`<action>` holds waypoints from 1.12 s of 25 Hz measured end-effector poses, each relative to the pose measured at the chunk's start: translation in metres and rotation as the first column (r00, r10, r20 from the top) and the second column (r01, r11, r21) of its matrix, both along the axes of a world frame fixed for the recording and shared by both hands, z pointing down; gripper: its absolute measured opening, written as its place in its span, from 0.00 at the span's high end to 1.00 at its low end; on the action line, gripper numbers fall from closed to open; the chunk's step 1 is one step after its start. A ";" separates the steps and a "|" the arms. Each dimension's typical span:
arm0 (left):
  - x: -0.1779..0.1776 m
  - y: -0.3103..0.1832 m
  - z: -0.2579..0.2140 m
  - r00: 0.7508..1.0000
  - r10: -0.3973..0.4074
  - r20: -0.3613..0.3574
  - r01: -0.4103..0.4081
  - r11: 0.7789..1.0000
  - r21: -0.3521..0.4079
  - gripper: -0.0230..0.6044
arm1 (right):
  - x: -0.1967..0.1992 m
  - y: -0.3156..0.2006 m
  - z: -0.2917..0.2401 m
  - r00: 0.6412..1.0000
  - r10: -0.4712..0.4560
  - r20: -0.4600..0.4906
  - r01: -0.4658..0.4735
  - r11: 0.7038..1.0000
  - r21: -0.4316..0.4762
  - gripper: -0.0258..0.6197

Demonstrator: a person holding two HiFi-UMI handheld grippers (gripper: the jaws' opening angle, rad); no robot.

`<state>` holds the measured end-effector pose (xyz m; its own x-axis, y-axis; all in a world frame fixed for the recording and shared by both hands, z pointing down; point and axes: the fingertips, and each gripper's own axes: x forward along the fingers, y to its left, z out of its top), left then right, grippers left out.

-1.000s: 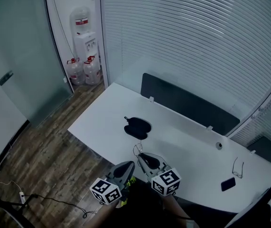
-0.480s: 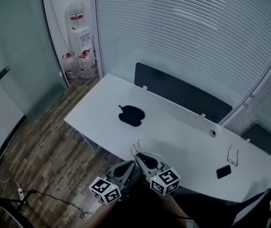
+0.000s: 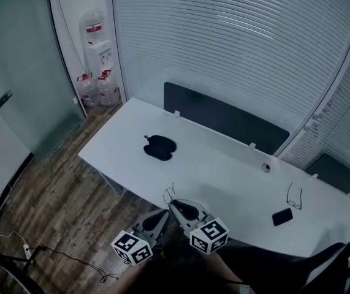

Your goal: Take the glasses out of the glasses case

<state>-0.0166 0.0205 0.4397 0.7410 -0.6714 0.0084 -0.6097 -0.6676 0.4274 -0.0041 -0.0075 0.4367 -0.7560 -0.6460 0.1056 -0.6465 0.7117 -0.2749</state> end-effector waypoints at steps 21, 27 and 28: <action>0.059 0.108 0.000 0.996 -0.076 0.047 0.074 0.996 0.043 0.95 | 0.053 0.103 0.003 0.996 -0.069 0.050 0.069 0.998 0.005 0.90; 0.074 0.154 0.014 0.991 -0.119 0.053 0.118 0.993 0.025 0.95 | 0.067 0.148 0.019 0.994 -0.104 0.033 0.104 0.994 -0.015 0.90; 0.078 0.160 0.016 0.991 -0.120 0.055 0.119 0.993 0.021 0.95 | 0.071 0.154 0.021 0.994 -0.103 0.034 0.104 0.994 -0.021 0.90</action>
